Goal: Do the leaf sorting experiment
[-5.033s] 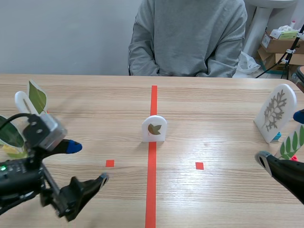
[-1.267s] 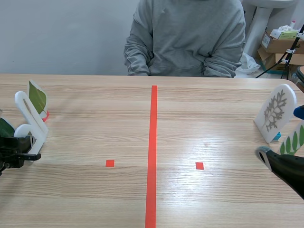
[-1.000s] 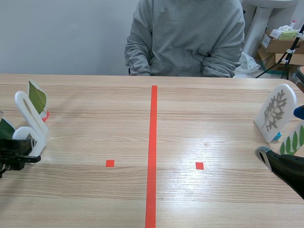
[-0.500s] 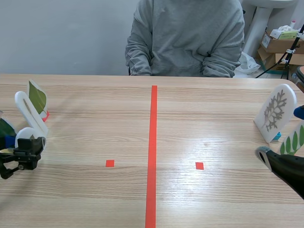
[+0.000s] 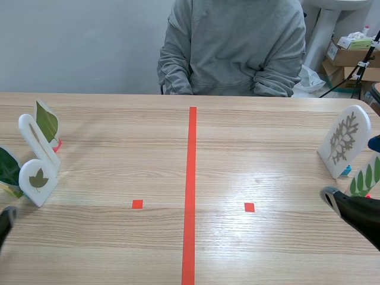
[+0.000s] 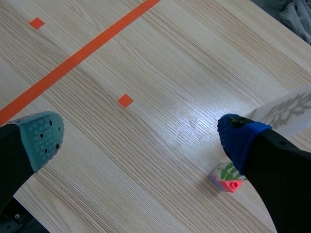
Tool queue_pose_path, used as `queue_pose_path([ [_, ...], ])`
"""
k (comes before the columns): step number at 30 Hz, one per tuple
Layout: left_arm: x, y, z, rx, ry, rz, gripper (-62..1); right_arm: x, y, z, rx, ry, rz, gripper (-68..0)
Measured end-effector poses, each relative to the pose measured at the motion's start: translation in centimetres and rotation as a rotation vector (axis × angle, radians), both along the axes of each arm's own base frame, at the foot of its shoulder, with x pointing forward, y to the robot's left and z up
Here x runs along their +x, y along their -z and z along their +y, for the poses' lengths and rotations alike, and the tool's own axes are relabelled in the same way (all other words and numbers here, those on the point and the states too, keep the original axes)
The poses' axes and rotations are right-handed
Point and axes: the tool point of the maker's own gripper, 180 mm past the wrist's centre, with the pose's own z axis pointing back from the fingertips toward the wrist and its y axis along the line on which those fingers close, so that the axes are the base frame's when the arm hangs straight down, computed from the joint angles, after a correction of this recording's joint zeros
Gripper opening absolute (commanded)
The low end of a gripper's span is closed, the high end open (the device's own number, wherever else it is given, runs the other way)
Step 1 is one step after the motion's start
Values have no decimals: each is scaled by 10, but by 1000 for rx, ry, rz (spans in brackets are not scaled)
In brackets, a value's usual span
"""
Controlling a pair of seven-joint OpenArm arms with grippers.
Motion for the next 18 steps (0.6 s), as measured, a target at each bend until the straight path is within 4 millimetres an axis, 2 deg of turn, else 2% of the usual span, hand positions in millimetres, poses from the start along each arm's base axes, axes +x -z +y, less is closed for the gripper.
queue_pose_path([
  [2,-17,-14,0,3,38,-7,-101,0,0,0,1,0,0,4],
  [7,-43,-49,-50,-56,254,-16,-101,0,0,0,1,0,0,4],
  [11,-47,-76,-77,-40,329,-51,-101,0,0,0,1,0,0,4],
  [18,-39,-130,-127,6,478,-162,-100,1,-2,1,9,-3,-11,4],
])
